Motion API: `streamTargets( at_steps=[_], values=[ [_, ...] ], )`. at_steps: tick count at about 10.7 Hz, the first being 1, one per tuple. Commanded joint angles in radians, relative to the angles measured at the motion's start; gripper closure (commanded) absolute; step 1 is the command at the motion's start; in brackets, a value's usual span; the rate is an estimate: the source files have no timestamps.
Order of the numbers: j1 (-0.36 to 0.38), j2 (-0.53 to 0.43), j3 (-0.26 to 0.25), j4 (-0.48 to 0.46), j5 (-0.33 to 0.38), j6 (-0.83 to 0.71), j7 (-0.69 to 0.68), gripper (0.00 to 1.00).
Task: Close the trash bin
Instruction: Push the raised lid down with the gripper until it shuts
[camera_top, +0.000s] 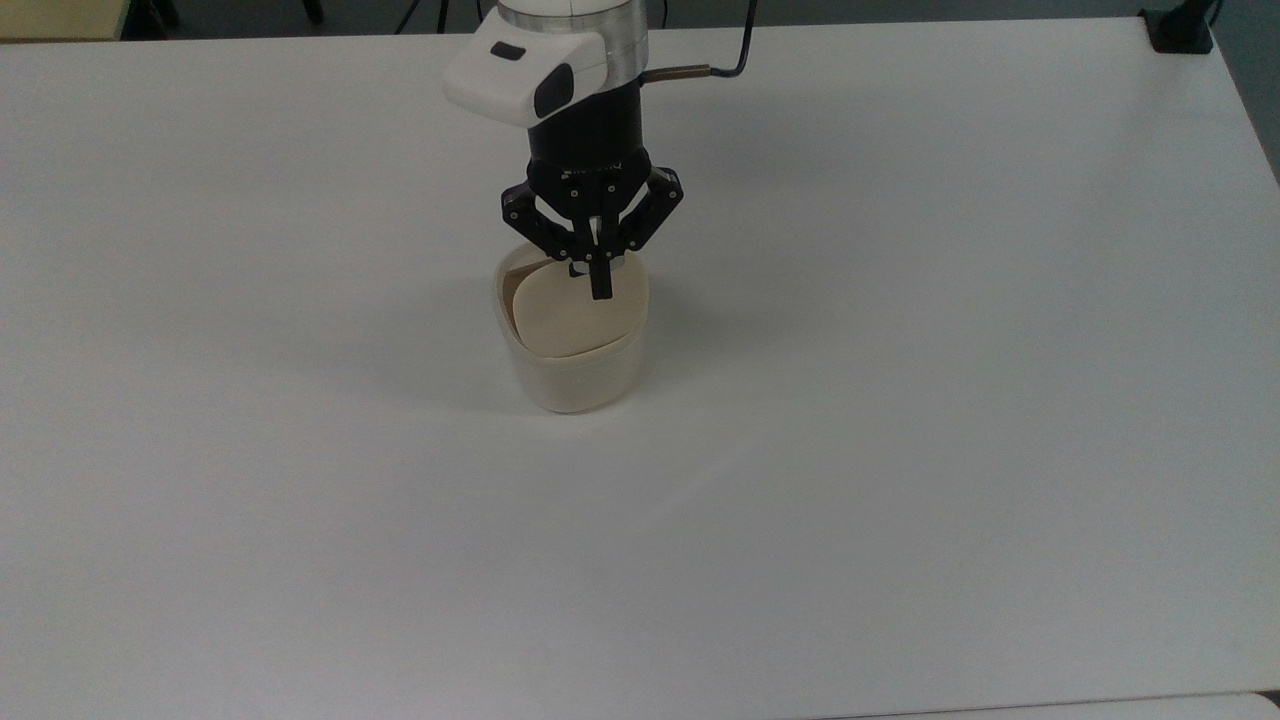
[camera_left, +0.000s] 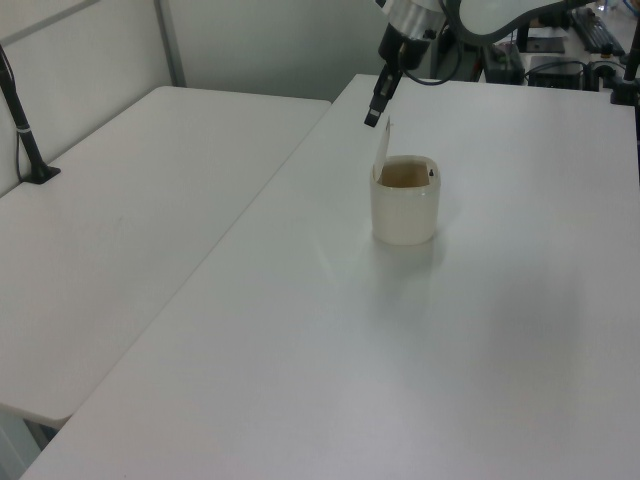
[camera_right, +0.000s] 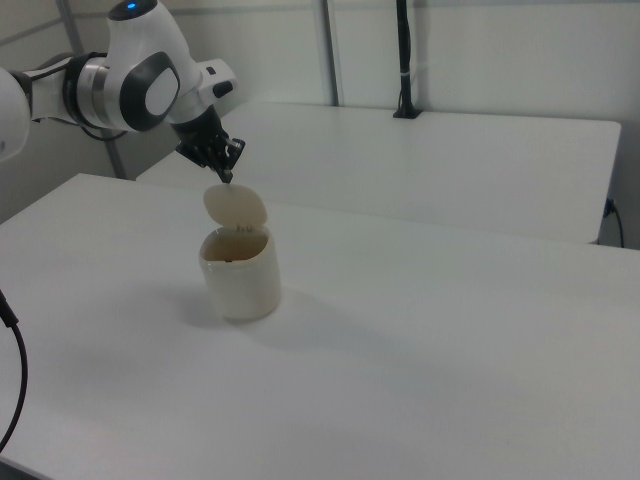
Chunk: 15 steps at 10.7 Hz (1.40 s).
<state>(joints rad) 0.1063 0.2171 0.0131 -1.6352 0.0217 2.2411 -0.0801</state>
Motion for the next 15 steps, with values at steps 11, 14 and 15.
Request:
streamTargets(
  at_steps=[11,14,15],
  values=[
    [0.0,0.082,-0.018,-0.028,-0.152,-0.295,-0.15,1.0],
    [-0.007,0.097,-0.018,-0.017,-0.148,-0.297,-0.148,1.0],
    [-0.008,0.076,-0.019,-0.005,-0.137,-0.302,-0.147,1.0]
  ],
)
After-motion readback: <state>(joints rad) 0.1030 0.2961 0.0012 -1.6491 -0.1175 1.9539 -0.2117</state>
